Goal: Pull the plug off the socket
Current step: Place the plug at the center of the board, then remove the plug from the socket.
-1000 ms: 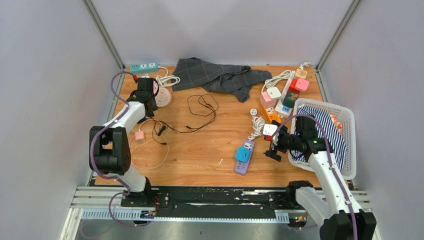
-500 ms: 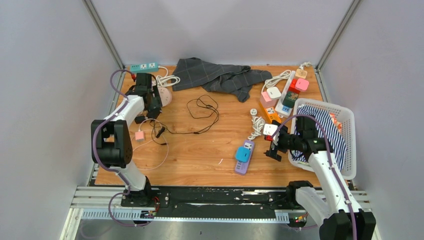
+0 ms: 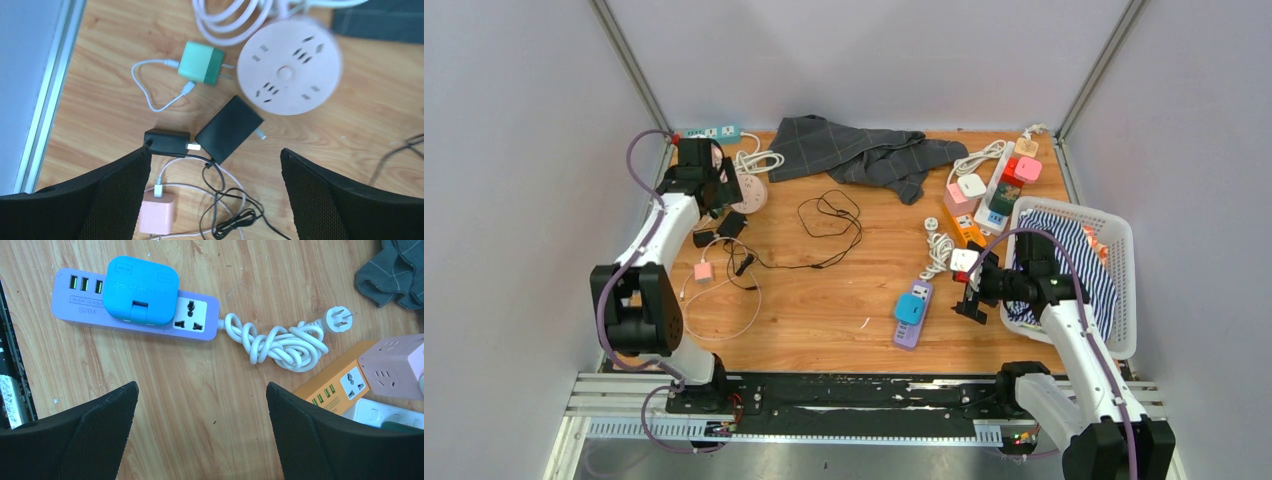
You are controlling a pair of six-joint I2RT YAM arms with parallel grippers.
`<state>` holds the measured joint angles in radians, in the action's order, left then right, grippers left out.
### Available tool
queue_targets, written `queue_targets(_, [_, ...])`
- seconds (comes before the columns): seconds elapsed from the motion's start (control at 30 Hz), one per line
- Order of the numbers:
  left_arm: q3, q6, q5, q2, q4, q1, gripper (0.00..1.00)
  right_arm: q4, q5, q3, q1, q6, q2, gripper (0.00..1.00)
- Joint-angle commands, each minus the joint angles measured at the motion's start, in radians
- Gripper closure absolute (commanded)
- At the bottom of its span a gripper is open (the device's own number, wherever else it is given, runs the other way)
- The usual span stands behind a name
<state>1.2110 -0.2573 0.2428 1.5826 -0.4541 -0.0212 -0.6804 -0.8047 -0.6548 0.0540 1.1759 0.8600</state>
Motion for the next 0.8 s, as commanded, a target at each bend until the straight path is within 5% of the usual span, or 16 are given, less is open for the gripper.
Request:
queue_targets(0.0, [-0.053, 0.009, -0.08, -0.157, 0.082, -0.005, 0.0, -0.046, -0.033, 0.014, -0.017, 0.027, 0.006, 0.01])
queue_targets(0.27, [-0.337, -0.14, -0.394, -0.405, 0.438, -0.005, 0.0, -0.053, -0.037, 0.015, -0.017, 0.037, 0.022, 0.01])
queue_targets(0.47, [-0.338, -0.237, -0.736, -0.371, 0.45, 0.01, 0.0, -0.071, -0.051, 0.021, -0.018, 0.064, 0.041, 0.01])
queue_targets(0.77, [-0.417, -0.18, -0.576, -0.469, 0.502, 0.353, 0.0, -0.099, -0.072, 0.018, -0.023, 0.094, 0.067, 0.01])
